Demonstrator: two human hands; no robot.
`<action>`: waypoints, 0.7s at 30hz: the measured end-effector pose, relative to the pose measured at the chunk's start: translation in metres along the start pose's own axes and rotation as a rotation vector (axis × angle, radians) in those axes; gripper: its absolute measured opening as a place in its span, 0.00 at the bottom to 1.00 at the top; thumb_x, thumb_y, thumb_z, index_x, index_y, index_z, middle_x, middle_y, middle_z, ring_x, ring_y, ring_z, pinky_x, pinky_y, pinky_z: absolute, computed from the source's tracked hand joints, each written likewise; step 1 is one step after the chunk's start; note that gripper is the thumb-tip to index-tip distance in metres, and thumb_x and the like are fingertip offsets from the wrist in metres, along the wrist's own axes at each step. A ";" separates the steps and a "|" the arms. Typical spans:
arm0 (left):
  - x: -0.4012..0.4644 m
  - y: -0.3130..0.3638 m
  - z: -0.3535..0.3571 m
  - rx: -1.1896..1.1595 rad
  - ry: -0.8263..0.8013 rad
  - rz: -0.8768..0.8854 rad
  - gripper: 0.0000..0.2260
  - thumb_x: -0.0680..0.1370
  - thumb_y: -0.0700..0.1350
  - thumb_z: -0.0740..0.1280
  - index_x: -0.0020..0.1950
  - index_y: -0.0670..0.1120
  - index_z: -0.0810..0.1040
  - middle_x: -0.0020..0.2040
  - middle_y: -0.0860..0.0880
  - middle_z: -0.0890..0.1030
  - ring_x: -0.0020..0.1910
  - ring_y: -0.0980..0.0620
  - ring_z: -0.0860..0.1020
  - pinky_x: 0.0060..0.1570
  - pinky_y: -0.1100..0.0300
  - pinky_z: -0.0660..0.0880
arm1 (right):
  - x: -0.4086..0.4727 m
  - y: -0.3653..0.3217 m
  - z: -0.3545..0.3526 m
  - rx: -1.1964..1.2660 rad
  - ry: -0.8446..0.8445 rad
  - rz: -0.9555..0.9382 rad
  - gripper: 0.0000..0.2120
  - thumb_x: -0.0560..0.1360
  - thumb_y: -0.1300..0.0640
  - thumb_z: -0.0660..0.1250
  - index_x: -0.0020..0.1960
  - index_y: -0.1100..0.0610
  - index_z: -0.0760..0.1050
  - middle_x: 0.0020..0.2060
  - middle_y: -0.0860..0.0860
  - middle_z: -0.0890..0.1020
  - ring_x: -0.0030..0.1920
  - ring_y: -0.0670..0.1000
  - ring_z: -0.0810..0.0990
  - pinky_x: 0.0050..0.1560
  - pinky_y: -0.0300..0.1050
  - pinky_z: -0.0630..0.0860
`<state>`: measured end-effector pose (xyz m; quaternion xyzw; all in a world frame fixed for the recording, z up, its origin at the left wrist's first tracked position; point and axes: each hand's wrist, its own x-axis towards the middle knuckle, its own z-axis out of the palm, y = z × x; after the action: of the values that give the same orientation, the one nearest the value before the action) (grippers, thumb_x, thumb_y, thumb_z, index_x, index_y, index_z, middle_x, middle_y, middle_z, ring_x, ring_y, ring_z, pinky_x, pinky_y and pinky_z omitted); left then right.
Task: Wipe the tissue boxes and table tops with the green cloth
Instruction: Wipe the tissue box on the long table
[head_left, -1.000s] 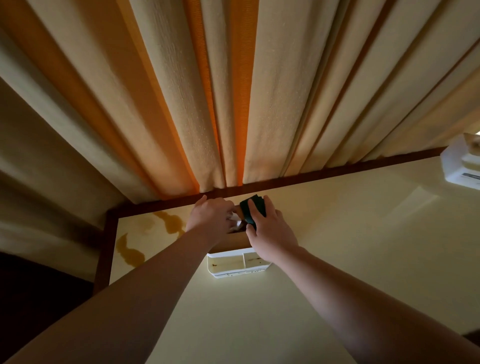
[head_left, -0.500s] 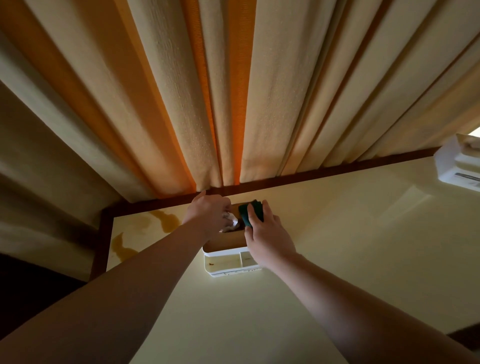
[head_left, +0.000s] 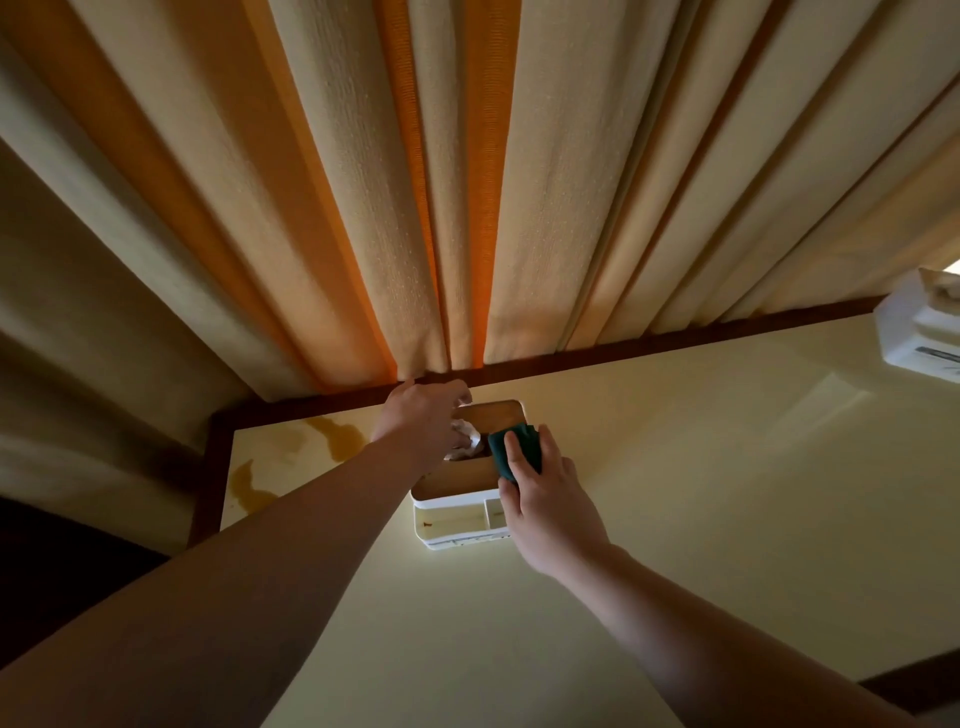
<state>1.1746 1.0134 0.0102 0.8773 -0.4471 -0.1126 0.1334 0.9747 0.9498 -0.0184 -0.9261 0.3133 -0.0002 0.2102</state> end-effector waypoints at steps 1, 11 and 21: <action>0.001 -0.001 0.000 0.000 -0.004 0.007 0.22 0.72 0.53 0.80 0.63 0.58 0.77 0.57 0.54 0.83 0.58 0.50 0.79 0.57 0.52 0.80 | 0.006 -0.001 -0.001 -0.008 0.001 0.000 0.28 0.87 0.43 0.50 0.84 0.45 0.48 0.83 0.55 0.46 0.78 0.57 0.60 0.72 0.50 0.73; 0.006 -0.003 0.003 0.045 0.023 -0.016 0.22 0.71 0.52 0.80 0.62 0.58 0.76 0.58 0.54 0.82 0.56 0.50 0.80 0.52 0.56 0.80 | 0.044 0.008 -0.003 0.057 0.024 0.002 0.30 0.86 0.45 0.54 0.84 0.49 0.50 0.79 0.57 0.58 0.72 0.57 0.70 0.69 0.50 0.76; 0.007 -0.005 0.004 0.009 0.029 -0.003 0.24 0.70 0.52 0.82 0.61 0.58 0.76 0.57 0.54 0.82 0.56 0.50 0.80 0.52 0.53 0.82 | 0.015 -0.005 -0.004 -0.018 -0.008 0.025 0.28 0.87 0.43 0.51 0.84 0.43 0.49 0.82 0.57 0.49 0.75 0.59 0.62 0.69 0.52 0.75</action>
<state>1.1810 1.0098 0.0042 0.8801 -0.4443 -0.0978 0.1358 0.9886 0.9429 -0.0146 -0.9239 0.3242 0.0091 0.2030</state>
